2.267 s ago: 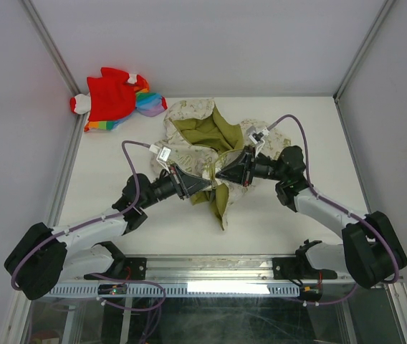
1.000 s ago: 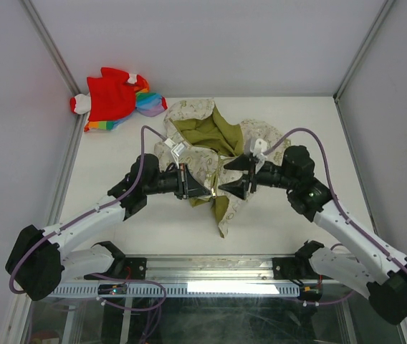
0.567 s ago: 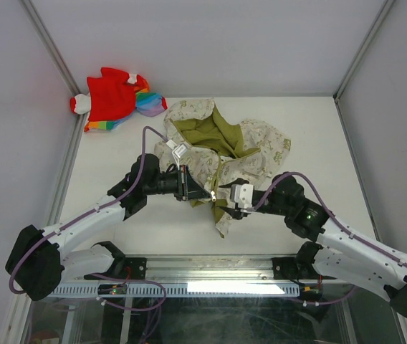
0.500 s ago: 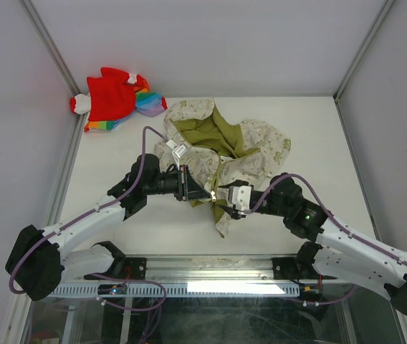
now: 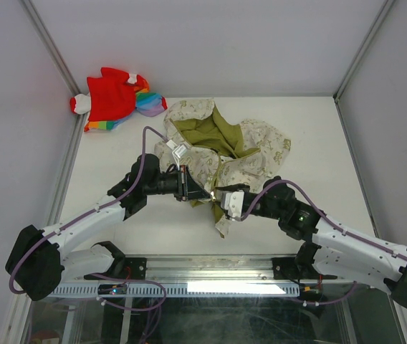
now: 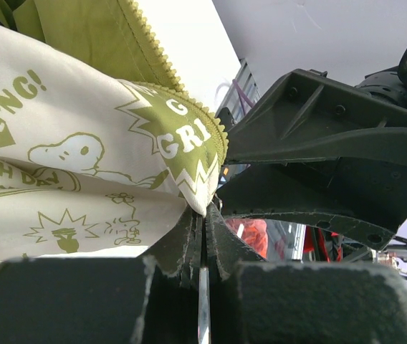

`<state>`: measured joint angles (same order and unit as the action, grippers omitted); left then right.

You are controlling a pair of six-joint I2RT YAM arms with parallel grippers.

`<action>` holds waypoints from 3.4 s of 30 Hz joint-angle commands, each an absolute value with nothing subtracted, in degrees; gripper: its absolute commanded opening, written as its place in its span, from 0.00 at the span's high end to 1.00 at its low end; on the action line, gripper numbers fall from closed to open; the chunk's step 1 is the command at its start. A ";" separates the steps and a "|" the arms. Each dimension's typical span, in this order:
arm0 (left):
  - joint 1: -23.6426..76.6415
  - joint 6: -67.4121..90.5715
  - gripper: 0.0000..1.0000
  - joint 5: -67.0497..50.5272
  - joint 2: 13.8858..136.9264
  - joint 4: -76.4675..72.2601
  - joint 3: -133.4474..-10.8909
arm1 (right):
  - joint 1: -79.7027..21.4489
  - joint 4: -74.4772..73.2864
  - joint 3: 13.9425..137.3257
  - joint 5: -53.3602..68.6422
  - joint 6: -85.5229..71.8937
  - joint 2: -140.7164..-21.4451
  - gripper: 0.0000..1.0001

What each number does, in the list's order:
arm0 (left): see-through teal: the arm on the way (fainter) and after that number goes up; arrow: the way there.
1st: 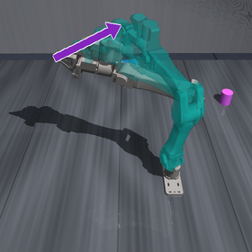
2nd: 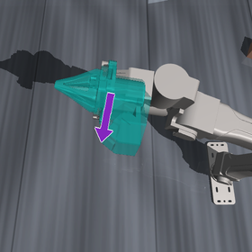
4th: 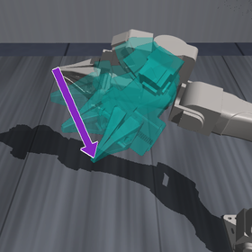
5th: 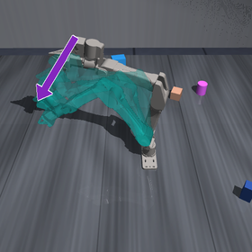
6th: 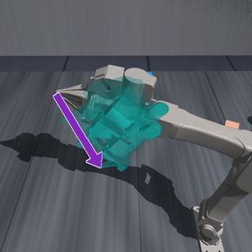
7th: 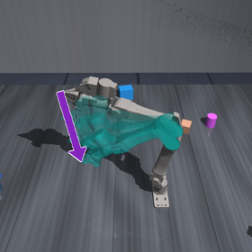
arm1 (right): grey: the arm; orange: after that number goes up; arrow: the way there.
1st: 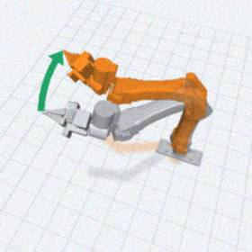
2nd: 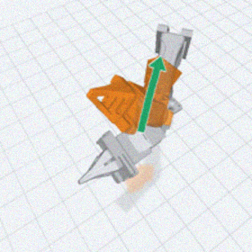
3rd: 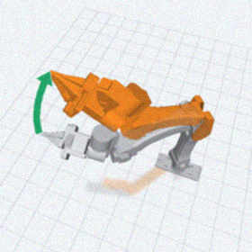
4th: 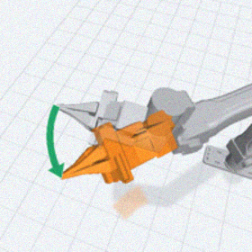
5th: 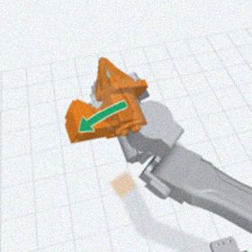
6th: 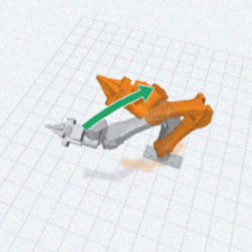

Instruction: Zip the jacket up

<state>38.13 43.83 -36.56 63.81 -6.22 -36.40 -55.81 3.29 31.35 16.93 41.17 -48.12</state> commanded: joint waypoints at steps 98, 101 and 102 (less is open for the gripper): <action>38.18 69.95 1.00 -1.19 29.22 -8.65 -14.18 | -56.58 5.13 56.61 7.45 0.65 -76.61 1.00; 38.23 67.87 1.00 -2.77 28.22 -4.04 -16.17 | -54.64 2.02 58.57 1.96 1.89 -77.59 1.00; 38.19 66.82 1.00 -3.32 27.84 -2.22 -16.95 | -53.72 0.77 59.19 0.77 2.31 -77.90 1.00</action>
